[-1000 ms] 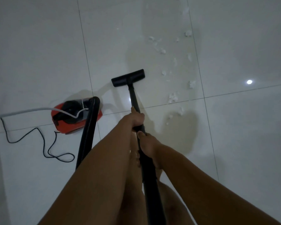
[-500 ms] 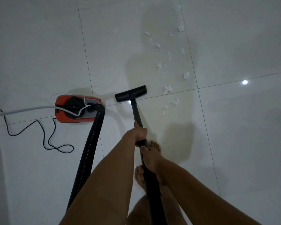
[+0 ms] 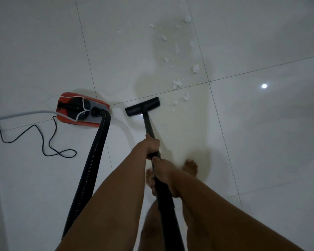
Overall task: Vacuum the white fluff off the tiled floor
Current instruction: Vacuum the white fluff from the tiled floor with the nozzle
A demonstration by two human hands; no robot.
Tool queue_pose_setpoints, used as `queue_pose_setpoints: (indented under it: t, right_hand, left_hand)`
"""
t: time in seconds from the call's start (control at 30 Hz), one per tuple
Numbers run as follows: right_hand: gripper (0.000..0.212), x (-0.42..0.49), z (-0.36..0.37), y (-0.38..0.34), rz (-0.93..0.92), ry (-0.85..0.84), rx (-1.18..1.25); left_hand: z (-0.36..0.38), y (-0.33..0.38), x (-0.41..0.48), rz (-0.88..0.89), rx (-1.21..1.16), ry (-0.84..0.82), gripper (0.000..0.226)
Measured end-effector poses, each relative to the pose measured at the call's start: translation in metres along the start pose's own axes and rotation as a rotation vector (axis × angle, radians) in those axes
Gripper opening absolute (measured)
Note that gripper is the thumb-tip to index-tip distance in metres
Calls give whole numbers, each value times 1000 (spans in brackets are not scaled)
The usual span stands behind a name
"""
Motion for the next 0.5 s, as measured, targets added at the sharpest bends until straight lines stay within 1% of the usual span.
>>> queue_pose_setpoints:
  t: [0.07,0.13,0.2,0.27,0.4,0.43,0.5]
  right_hand:
    - [42,-5,-9,9,-44,60,6]
    - [49,-10,-21,20,-64,65,1]
    - [47,-21,-43,30,-101,96,-99]
    - [42,-37,-65,38,-121,118,-149]
    - [40,-25,-100,64,-52,99,-56]
    - [40,-25,-106,72,-34,118,-46]
    - [44,-22,-120,81,-52,173,-43]
  left_hand:
    - [12,2,-8,8,15,0,94]
    - [26,10,-21,18,8,8,84]
    - [44,20,-29,31,-17,19,76]
    - [65,30,-35,48,-21,9,75]
    - [109,42,-37,45,-15,-10,81]
    - [120,44,-39,42,-17,-17,81]
    - [141,51,-44,50,-1,-29,77]
Point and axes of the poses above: each hand's wrist, its own x-axis towards the middle knuckle, its own z-axis out of the palm, y = z × x, the point moved 8 cm from there along x, towards the middle knuckle, and after that the axes turned 13 degrees about z, right-handed, at the moved point
